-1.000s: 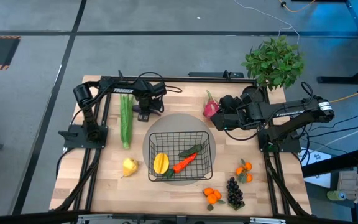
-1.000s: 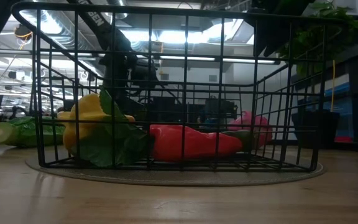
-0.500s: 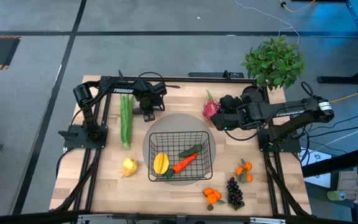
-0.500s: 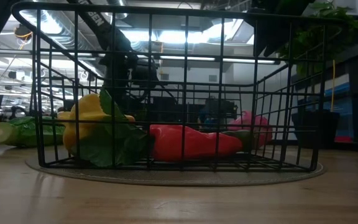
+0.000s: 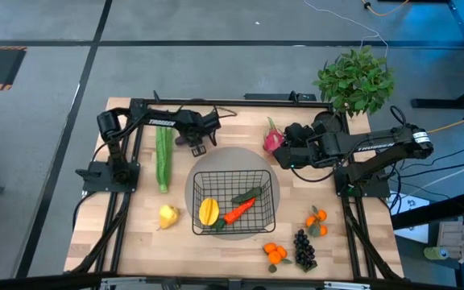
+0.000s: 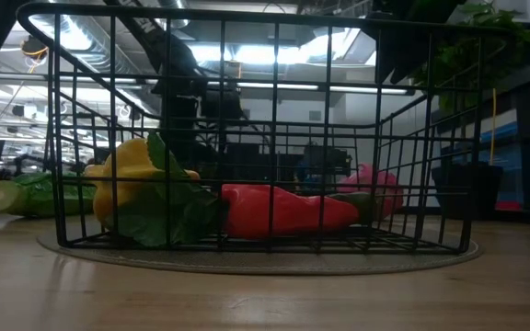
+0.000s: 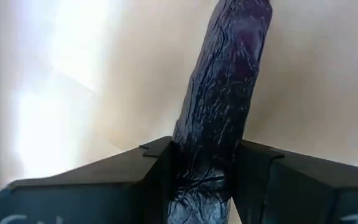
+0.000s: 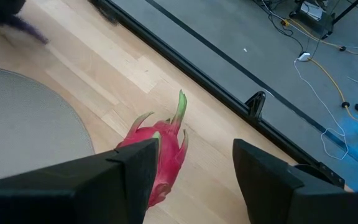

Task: Build produce basket
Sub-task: Put the eggplant into the wire basket, then put the top tangerines into the wire basket

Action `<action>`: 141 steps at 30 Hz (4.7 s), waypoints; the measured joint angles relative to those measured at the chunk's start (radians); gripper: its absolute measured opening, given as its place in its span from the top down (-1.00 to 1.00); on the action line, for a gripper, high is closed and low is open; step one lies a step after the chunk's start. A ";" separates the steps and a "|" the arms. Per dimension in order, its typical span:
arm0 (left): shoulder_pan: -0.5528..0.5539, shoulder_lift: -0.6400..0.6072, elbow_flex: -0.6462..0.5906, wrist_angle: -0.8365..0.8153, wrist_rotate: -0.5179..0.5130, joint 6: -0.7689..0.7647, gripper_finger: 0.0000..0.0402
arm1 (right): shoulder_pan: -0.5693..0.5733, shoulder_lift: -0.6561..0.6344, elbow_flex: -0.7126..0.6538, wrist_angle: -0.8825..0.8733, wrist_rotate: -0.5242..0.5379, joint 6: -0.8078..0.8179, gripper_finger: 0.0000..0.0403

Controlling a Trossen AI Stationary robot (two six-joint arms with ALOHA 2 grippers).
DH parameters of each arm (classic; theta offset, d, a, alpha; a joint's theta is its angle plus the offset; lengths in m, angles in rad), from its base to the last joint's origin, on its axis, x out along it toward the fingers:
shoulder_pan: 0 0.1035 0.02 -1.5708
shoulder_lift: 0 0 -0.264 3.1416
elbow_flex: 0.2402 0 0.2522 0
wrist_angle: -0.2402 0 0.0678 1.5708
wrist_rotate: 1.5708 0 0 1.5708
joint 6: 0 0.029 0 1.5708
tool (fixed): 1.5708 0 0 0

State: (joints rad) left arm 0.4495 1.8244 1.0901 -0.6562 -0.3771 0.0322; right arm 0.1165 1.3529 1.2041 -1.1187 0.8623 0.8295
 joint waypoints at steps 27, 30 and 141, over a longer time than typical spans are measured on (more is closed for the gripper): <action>-0.327 -0.518 0.003 0.277 -0.182 0.004 0.50 | 0.000 0.000 0.000 0.000 0.008 0.000 -0.01; -0.365 -0.520 0.003 0.337 -0.182 0.002 0.49 | 0.000 0.000 0.000 0.000 0.008 0.000 -0.01; -0.607 -0.499 0.003 0.207 0.236 -0.117 0.31 | -0.009 0.065 0.000 0.086 0.146 0.048 -0.01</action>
State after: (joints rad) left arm -0.1572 1.3251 1.0927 -0.4489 -0.1406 -0.0851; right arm 0.1078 1.4178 1.2045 -1.0331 1.0080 0.8776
